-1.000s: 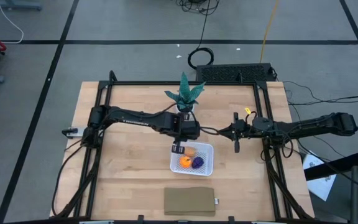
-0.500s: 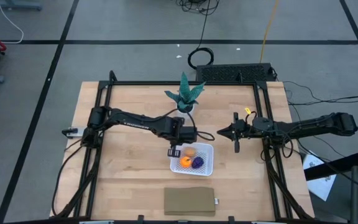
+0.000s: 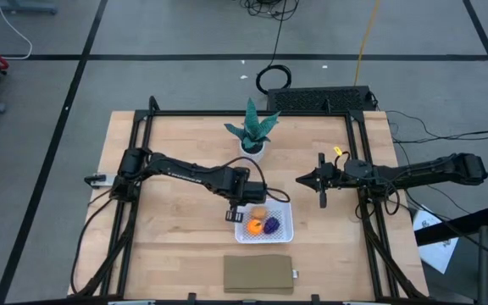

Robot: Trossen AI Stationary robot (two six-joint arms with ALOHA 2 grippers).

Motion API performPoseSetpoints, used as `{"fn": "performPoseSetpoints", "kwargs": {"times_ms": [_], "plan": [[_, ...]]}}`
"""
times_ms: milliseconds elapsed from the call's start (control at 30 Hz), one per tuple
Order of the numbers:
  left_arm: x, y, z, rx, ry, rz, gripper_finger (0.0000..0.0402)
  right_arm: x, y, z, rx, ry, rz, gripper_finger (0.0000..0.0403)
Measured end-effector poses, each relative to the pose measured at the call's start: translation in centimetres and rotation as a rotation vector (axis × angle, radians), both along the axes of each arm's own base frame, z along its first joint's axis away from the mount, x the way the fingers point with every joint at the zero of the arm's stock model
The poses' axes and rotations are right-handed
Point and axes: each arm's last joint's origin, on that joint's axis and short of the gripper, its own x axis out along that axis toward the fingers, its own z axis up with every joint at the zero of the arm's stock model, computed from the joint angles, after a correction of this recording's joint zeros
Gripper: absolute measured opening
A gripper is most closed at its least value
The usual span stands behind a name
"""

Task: Pick and placing Produce into tupperware
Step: Adjust the white bin, then return to Home Position

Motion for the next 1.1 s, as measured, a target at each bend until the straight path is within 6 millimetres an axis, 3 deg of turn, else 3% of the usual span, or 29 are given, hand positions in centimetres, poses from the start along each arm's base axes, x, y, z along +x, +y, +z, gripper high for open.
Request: {"fn": "performPoseSetpoints", "kwargs": {"times_ms": [367, 467, 600, 867, 1100], "plan": [[0.3, 0.3, 0.4, 0.141, -0.051, -0.016, 0.0004, 0.0, 0.0, 0.0, 0.000, 0.000, 0.000, 0.0000], [0.4, 0.2, 1.6, 0.162, -0.113, -0.040, 0.0001, 0.0, 0.0, 0.0, 0.008, 0.004, 0.004, 0.0000], [-0.6, 0.3, 5.0, 0.163, -0.217, -0.057, 0.0001, -0.1, 0.0, 0.0, 0.012, 0.003, 0.004, 0.0000], [-3.7, 0.3, 11.2, 0.155, -0.459, -0.101, 0.0001, -0.1, 0.1, 0.1, 0.015, -0.007, 0.036, 0.0000], [-8.5, -0.2, 11.6, 0.137, -0.603, -0.141, 0.0000, -0.3, 0.3, 0.9, 0.045, -0.077, 0.061, 0.0000]]}}
